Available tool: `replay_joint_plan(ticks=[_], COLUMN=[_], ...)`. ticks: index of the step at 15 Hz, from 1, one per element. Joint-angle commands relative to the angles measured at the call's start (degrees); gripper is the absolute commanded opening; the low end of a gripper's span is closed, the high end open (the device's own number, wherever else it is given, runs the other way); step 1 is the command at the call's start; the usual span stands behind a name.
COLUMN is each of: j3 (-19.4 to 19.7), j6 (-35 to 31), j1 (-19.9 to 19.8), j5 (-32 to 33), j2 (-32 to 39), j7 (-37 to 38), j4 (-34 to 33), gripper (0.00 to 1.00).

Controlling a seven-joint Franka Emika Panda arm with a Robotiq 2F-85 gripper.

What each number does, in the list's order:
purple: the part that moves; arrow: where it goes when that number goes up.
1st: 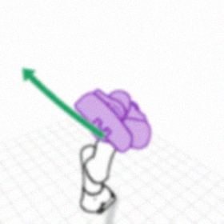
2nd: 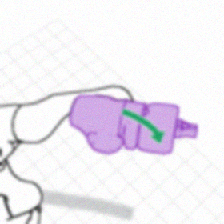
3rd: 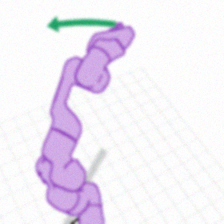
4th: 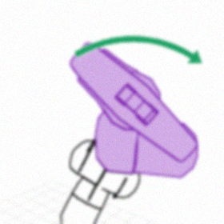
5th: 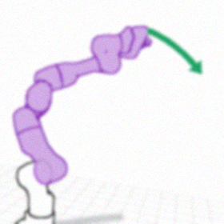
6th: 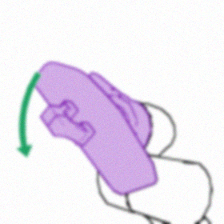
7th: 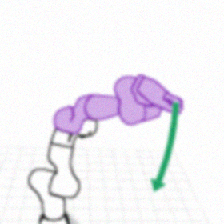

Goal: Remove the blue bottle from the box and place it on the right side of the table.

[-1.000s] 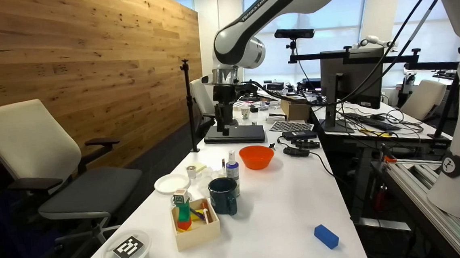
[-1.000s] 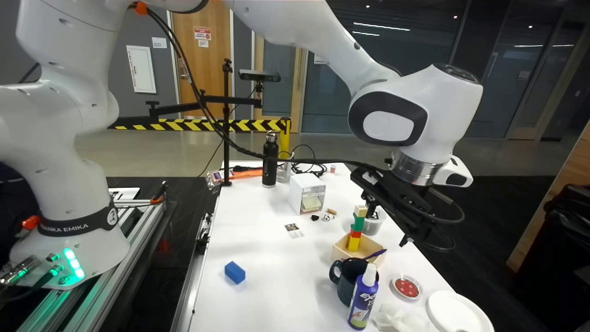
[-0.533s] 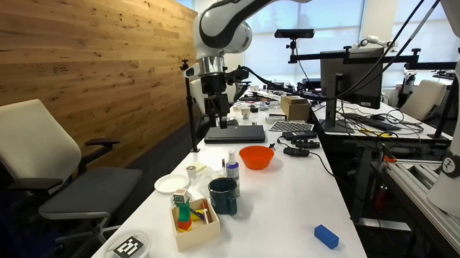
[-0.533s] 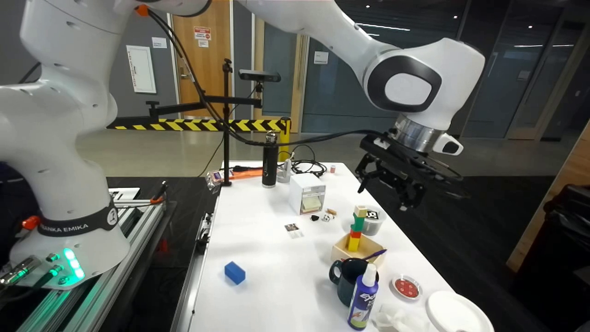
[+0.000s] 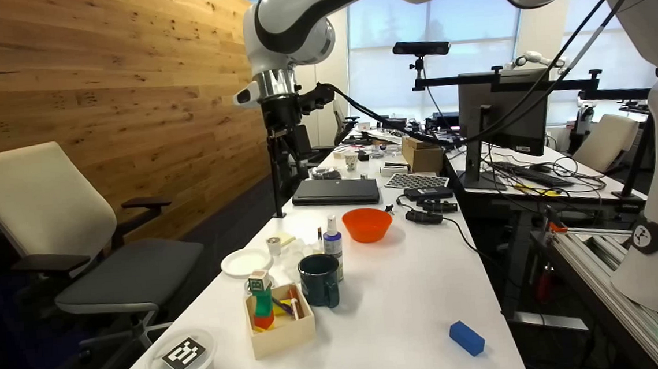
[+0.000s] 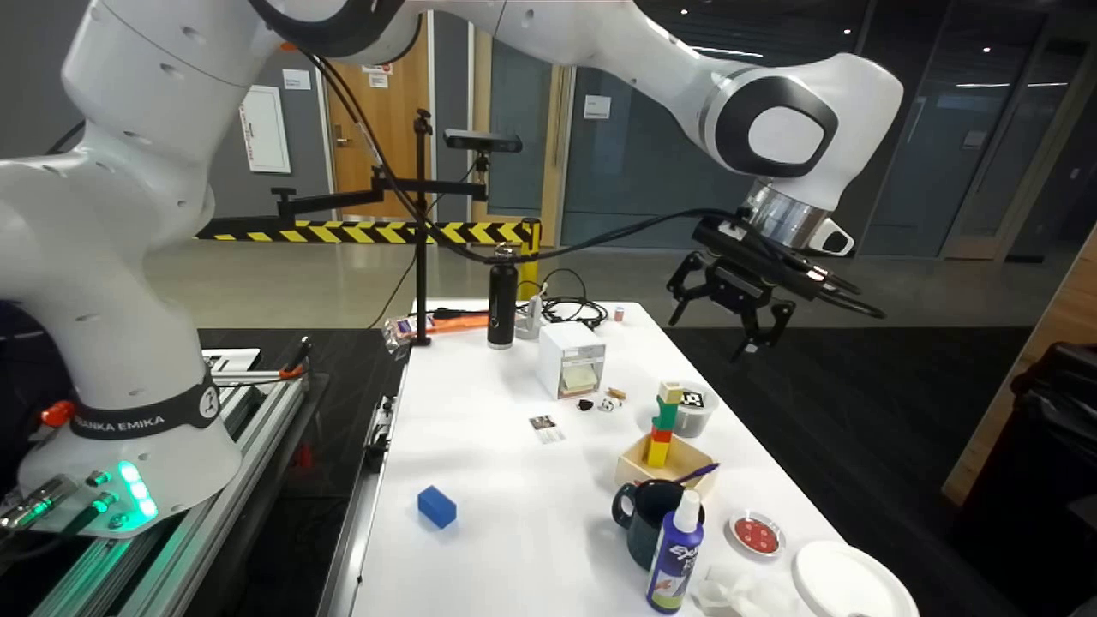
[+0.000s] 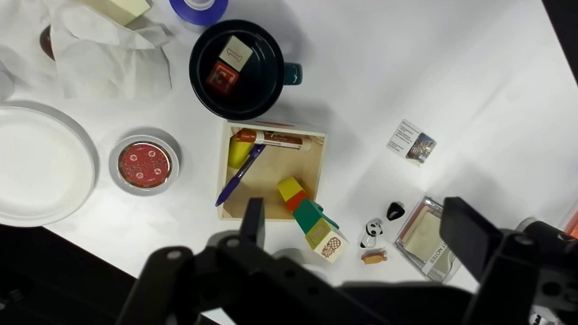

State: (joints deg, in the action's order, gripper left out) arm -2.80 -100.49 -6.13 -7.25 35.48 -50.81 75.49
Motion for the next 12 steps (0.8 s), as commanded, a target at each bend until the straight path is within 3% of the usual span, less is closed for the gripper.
replay_joint_plan(ticks=[1, 12], j3=[-0.7, -0.7], j6=[0.3, 0.3], j1=[-0.6, -0.6], j5=[0.4, 0.5], j2=[0.4, 0.7], j7=[0.2, 0.2], j4=[-0.6, -1.0], gripper=[1.0, 1.0])
